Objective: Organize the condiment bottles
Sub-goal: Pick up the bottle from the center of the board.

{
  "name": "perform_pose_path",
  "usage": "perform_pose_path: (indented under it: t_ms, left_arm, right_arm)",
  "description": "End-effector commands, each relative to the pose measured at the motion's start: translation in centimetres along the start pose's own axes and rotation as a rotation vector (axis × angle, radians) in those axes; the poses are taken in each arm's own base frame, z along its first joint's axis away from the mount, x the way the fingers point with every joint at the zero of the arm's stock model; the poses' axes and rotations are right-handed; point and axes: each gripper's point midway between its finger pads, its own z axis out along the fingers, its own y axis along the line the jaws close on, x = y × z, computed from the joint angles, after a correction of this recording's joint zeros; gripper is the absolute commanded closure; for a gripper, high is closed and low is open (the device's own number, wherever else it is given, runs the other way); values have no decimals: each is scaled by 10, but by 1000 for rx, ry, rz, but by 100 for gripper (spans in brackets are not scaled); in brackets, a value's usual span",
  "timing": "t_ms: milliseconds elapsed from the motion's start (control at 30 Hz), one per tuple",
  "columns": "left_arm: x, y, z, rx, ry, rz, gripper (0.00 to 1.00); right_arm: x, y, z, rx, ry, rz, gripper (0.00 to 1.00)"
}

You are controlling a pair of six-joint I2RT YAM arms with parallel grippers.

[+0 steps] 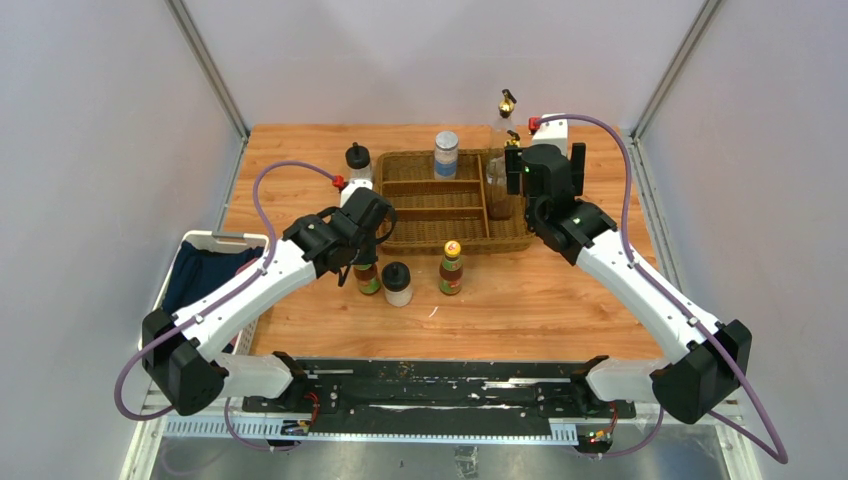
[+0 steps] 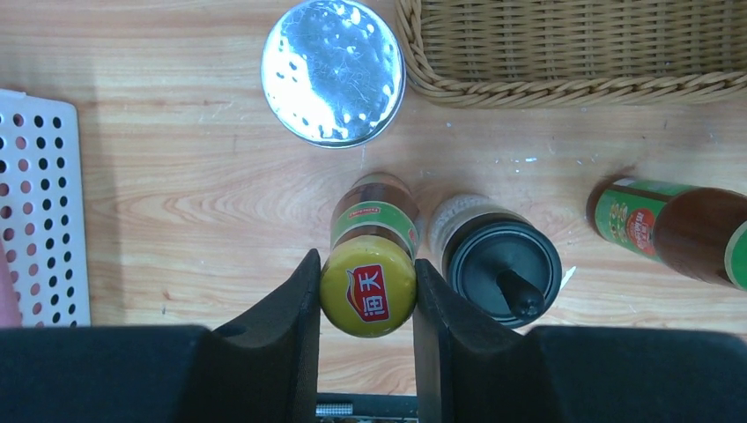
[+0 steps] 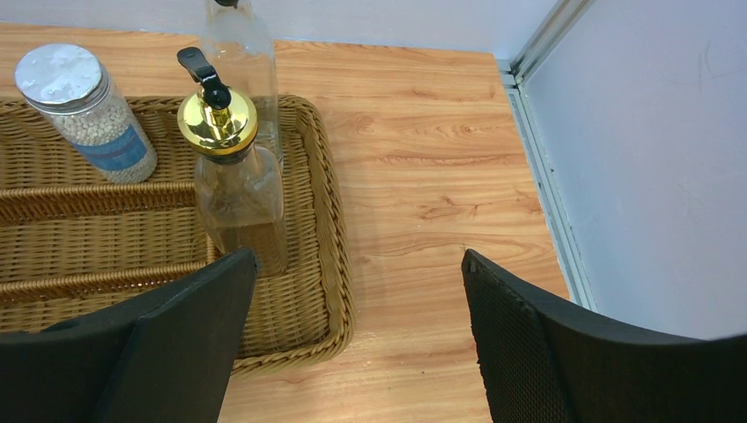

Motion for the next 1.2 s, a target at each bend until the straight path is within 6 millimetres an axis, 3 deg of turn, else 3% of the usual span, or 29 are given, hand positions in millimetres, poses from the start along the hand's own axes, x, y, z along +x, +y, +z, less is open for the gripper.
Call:
perform_pose_path:
  t_ms: [0, 533, 1167]
  left_arm:
    - [-5, 8, 2, -36, -29, 2, 100]
    - [-28, 10, -26, 19, -122, -42, 100]
    - [-72, 0, -81, 115, -261, -59, 100]
  right_arm:
    - [-2, -2, 2, 10, -7, -9, 10]
    - [-7, 0, -2, 0, -17, 1, 10]
    - [-8, -12, -5, 51, -22, -1, 10]
